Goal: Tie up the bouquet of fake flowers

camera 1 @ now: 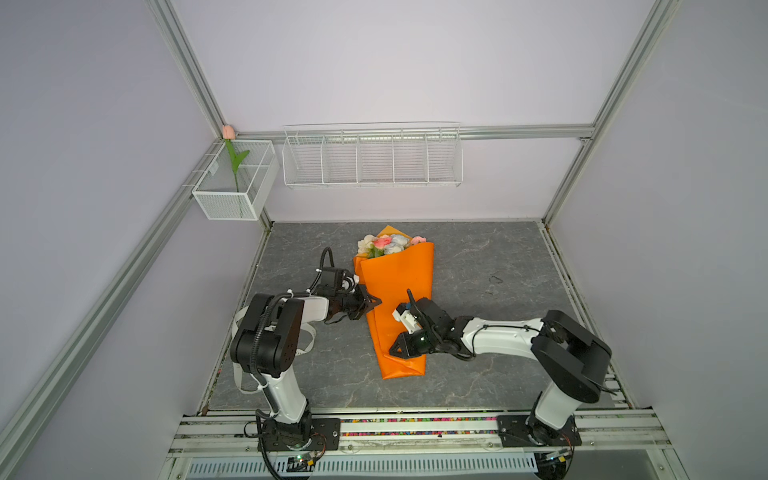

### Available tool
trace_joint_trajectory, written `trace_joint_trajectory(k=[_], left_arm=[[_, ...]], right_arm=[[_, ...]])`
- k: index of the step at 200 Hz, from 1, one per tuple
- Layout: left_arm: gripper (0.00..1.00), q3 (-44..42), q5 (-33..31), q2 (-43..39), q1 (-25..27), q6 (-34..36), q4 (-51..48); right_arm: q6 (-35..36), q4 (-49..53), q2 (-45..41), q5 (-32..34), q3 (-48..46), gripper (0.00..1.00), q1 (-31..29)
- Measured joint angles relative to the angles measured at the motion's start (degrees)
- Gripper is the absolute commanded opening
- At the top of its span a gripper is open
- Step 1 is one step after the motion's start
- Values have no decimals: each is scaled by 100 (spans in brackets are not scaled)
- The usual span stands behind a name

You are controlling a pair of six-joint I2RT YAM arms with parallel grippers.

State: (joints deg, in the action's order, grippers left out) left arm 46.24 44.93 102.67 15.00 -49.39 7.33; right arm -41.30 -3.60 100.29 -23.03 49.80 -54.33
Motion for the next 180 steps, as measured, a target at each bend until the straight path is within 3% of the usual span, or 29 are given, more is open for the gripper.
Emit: trace_joint_trajectory(k=[53, 111, 180], left_arm=[[2, 7, -9, 2, -2, 125, -181], [2, 63, -7, 4, 0, 264, -372], [2, 122, -26, 101, 0, 363, -511]], right_arm=[[24, -13, 157, 2, -136, 17, -26], [59, 295, -328, -44, 179, 18, -66], [-162, -358, 498, -396, 76, 21, -70]])
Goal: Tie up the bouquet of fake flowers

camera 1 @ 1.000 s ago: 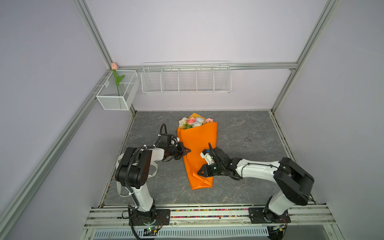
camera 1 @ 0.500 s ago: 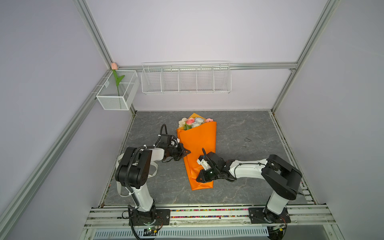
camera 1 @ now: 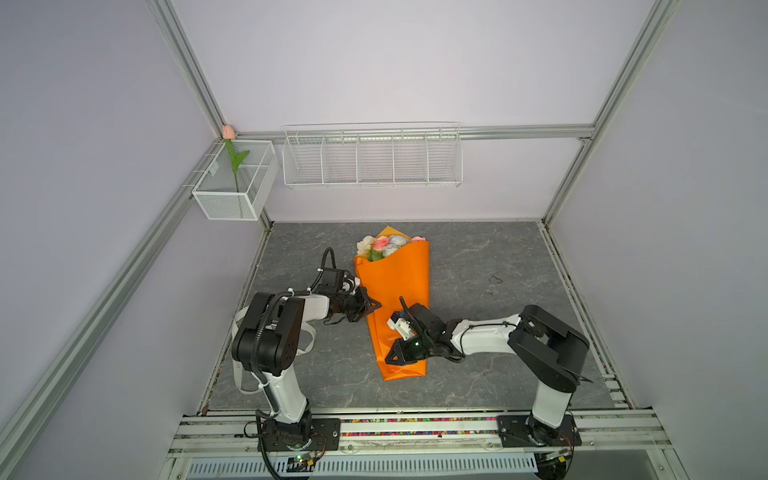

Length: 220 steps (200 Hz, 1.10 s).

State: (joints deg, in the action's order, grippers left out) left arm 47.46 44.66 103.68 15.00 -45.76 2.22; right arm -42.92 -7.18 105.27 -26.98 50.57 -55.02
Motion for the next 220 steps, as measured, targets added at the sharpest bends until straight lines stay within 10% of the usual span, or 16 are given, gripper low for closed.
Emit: trace_joint_trajectory(k=[76, 134, 220], left_arm=[[2, 116, -31, 63, 0, 149, -149], [3, 170, -83, 63, 0, 256, -323], [48, 192, -785, -1283, 0, 538, -1593]], right_arm=[[-33, 190, -1672, 17, -560, 17, 553], [-42, 278, -1178, -13, -1399, 16, 490], [-195, 7, -1141, 57, -1429, 16, 385]])
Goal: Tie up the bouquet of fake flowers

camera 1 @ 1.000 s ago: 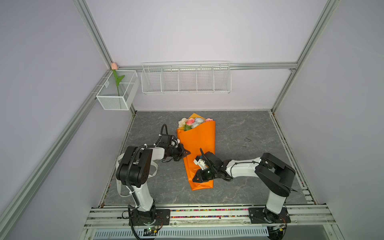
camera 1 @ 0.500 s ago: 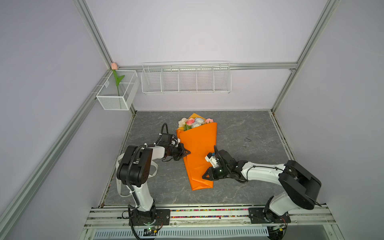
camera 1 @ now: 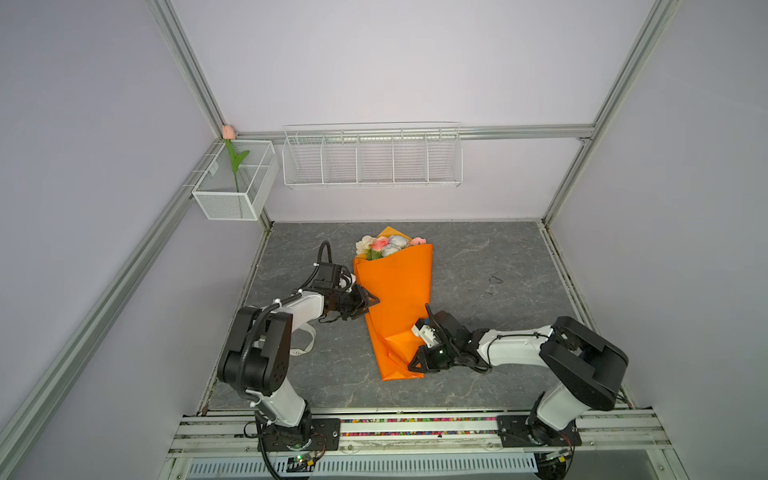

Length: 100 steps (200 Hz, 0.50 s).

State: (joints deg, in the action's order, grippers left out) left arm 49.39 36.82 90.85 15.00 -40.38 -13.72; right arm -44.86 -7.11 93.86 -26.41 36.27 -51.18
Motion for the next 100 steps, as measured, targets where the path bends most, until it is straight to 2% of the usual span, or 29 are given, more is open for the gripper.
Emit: trace_joint_trajectory(k=[16, 28, 53, 79, 100], left_arm=[[41, 2, -332, -667, 13, 50, -380], [33, 48, -546, -1067, 118, 98, -656], [18, 216, -507, -1274, 892, 26, -782], [16, 90, -280, -1038, 1753, -232, -599], [16, -157, -50, -839, 2129, -444, -417]], right_arm=[[-17, 63, 0, 28, 31, 16, -11], [-17, 116, -2, 59, 59, 16, -17], [-44, 177, -9, 107, 92, 16, -35], [-72, 181, -11, 114, 92, 17, -39], [-111, 186, -28, 153, 92, 17, -55]])
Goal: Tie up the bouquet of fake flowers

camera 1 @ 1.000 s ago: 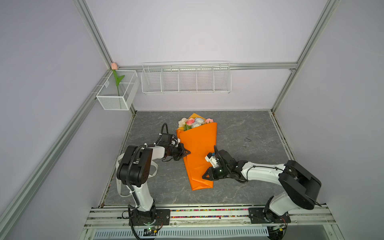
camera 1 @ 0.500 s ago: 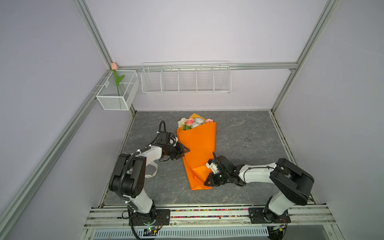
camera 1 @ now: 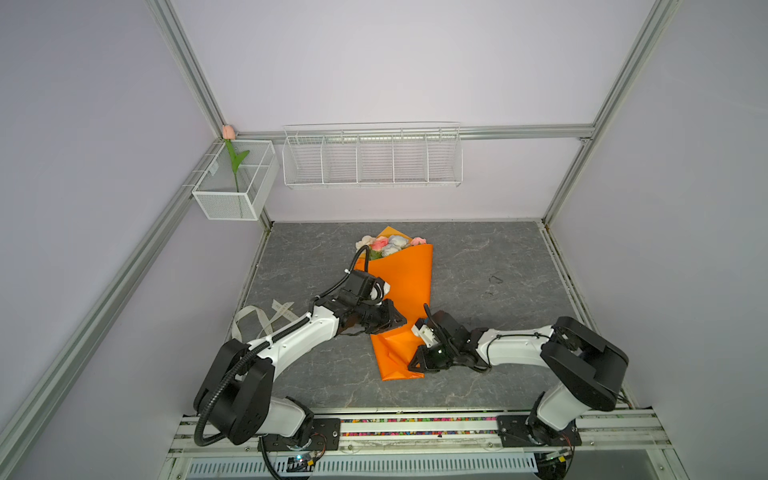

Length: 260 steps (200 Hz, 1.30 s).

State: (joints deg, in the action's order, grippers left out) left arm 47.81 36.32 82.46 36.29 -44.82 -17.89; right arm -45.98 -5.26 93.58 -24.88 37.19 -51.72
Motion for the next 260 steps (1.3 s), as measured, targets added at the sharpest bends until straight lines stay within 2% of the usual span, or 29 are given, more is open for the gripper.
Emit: trace_joint_trajectory(k=[32, 93, 119, 158, 185, 217, 260], left_arm=[[13, -289, 90, 365, 271, -70, 114], [6, -1132, -57, 511, 278, 48, 177], [5, -1211, -120, 520, 278, 179, 267], [4, -1322, -72, 520, 278, 225, 518], [4, -1340, -68, 522, 278, 264, 573], [3, -1349, -68, 527, 278, 330, 590], [3, -1373, -42, 540, 278, 339, 658]], right_arm=[[-26, 9, -24, 85, 2, 18, -15], [-52, 192, -39, 192, 133, 20, -15], [-37, 385, -190, 282, 199, 23, 72], [264, 868, -518, 289, 704, 24, 671], [544, 901, -468, 146, 1211, 21, 1279], [767, 876, 223, -195, 1945, 19, 1937], [992, 863, 1040, -590, 2594, 19, 2420]])
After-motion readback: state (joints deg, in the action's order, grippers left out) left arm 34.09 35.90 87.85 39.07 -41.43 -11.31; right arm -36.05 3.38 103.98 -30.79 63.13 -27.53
